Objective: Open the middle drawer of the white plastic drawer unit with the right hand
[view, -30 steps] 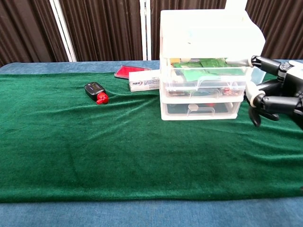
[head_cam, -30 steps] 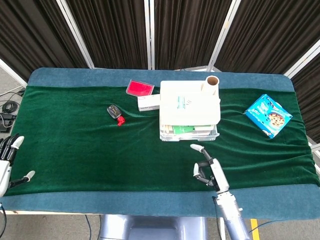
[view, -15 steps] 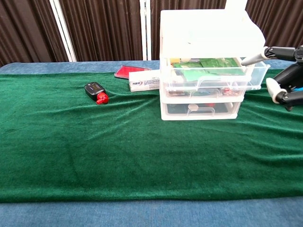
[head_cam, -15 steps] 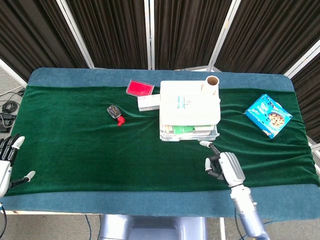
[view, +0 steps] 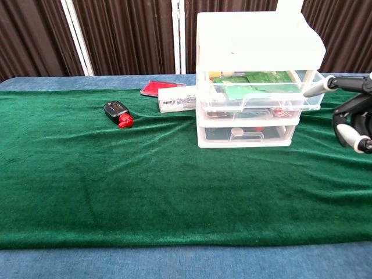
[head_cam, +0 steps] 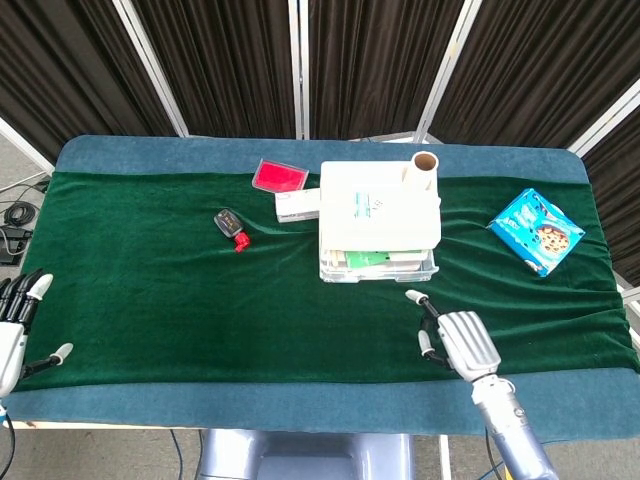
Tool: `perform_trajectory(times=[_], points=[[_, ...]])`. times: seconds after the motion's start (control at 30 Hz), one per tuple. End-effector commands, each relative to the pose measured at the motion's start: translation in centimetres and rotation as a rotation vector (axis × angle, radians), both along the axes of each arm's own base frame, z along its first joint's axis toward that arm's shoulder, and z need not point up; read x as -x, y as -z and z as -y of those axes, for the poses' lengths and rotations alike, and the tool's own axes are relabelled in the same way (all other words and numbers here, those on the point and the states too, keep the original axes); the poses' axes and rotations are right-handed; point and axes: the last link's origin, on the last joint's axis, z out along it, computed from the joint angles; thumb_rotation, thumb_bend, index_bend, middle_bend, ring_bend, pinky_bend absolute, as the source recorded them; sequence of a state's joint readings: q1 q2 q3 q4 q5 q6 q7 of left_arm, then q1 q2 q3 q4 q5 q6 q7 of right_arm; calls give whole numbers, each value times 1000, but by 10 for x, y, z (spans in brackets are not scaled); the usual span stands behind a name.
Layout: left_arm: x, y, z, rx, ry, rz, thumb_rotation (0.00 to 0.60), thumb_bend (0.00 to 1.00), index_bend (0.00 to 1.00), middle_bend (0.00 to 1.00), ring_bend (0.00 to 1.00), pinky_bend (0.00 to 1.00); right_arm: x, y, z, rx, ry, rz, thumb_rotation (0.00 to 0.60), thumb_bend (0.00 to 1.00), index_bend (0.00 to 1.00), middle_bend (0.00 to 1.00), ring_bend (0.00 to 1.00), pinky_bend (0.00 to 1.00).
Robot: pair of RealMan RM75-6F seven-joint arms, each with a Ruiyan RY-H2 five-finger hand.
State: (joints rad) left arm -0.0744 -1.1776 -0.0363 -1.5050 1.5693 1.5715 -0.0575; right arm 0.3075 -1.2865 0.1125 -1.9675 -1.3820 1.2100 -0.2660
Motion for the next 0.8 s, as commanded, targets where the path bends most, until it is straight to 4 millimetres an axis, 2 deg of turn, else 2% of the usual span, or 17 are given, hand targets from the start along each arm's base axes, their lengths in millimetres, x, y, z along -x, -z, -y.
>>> perform_trajectory(times=[0.03, 0.13, 0.27, 0.63, 0.8], points=[[0, 0, 0, 0, 0, 0, 600, 157, 0, 0, 0, 0, -12, 2, 6, 12, -18, -49, 600, 521, 166, 751, 775, 704], [0, 0, 0, 2, -2, 0, 600, 157, 0, 0, 0, 0, -17, 3, 10, 35, -25, -73, 600, 522, 158, 830, 848, 722], [1, 0, -1, 4, -3, 2, 600, 158, 0, 0, 0, 0, -26, 4, 14, 63, -33, -112, 600, 525, 151, 881, 898, 751], [1, 0, -1, 6, -3, 4, 600, 158, 0, 0, 0, 0, -39, 7, 29, 57, -8, -145, 600, 558, 146, 904, 920, 768], [1, 0, -1, 6, -4, 6, 600, 156, 0, 0, 0, 0, -42, 8, 45, 58, 18, -161, 600, 563, 145, 905, 920, 768]])
